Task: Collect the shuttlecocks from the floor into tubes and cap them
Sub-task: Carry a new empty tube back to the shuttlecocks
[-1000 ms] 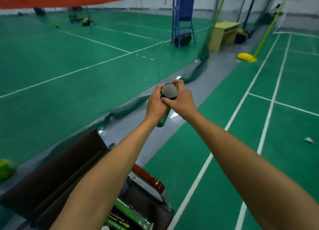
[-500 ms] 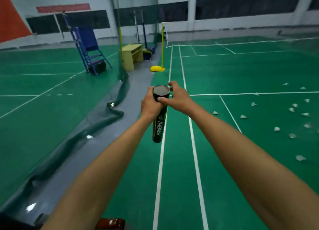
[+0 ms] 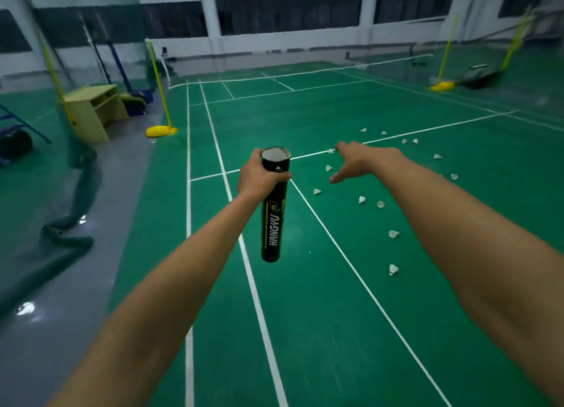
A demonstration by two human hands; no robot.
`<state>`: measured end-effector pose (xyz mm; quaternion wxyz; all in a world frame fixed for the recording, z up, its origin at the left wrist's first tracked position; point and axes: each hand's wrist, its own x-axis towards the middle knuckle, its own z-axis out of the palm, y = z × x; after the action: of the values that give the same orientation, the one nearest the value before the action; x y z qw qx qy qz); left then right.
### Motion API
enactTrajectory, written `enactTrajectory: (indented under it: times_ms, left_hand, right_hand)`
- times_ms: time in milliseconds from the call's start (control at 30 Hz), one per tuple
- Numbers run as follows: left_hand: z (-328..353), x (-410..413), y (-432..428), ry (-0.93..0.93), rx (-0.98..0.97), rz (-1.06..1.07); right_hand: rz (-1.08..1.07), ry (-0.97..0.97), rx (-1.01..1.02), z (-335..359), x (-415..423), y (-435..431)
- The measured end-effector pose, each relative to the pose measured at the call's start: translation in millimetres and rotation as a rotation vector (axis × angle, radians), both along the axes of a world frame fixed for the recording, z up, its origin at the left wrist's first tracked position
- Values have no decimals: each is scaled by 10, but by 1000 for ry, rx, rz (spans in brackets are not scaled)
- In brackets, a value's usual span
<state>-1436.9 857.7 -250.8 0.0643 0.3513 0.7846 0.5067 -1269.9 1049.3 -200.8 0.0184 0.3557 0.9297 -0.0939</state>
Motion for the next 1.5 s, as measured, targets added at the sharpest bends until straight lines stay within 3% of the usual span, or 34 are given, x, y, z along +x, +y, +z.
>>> enactTrajectory:
  times_ms: [233,533,1133,1500]
  left_hand:
    - [-193,574,1437,-15,-49,-163]
    - [-639,796,3186,-50,-101,-374]
    - [-1036,-198,6744,80,-276,-583]
    - [-1820,-840,8788,134,-380,-675]
  right_hand:
    - [-97,-75,59,-242,695,1072]
    - [-231,-201,31,-791,944,2314]
    - [-325,-274,73,-1019,-305,5290]
    - [-470,-169,-43,-1797,-884,7495]
